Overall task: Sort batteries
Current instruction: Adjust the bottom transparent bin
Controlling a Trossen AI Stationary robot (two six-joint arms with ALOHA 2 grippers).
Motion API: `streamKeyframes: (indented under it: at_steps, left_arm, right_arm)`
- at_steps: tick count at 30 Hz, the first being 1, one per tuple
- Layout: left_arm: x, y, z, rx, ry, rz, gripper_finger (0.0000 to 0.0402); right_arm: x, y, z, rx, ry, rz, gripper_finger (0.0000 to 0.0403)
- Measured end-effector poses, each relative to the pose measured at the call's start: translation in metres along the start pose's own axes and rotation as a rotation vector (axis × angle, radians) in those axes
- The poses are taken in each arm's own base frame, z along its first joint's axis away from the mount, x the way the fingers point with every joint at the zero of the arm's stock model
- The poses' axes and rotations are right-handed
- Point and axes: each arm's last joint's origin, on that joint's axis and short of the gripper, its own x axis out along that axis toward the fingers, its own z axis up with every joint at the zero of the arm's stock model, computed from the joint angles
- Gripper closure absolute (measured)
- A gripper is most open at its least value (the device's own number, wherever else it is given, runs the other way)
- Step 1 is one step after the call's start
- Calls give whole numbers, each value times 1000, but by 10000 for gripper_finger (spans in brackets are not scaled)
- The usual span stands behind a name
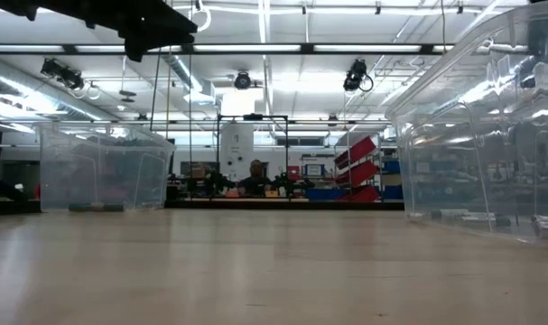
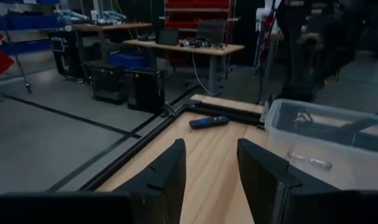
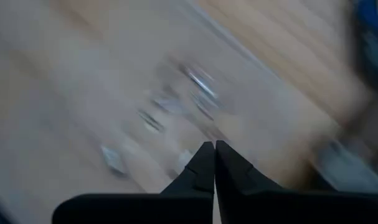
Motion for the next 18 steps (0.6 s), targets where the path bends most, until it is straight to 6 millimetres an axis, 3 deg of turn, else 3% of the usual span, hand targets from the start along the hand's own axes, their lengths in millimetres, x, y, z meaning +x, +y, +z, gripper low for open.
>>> streamKeyframes:
  at_steps: [5,13,18]
  left_arm:
    - [7,-3,-5,10,25,5,259]
    - [12,-5,-6,5,21,5,259]
    - [12,-5,-5,1,8,4,259]
  right_arm:
    - [13,-4,-8,80,119,-55,403]
    - [58,-2,-36,126,418,-322,403]
    - [74,4,-46,101,459,-374,403]
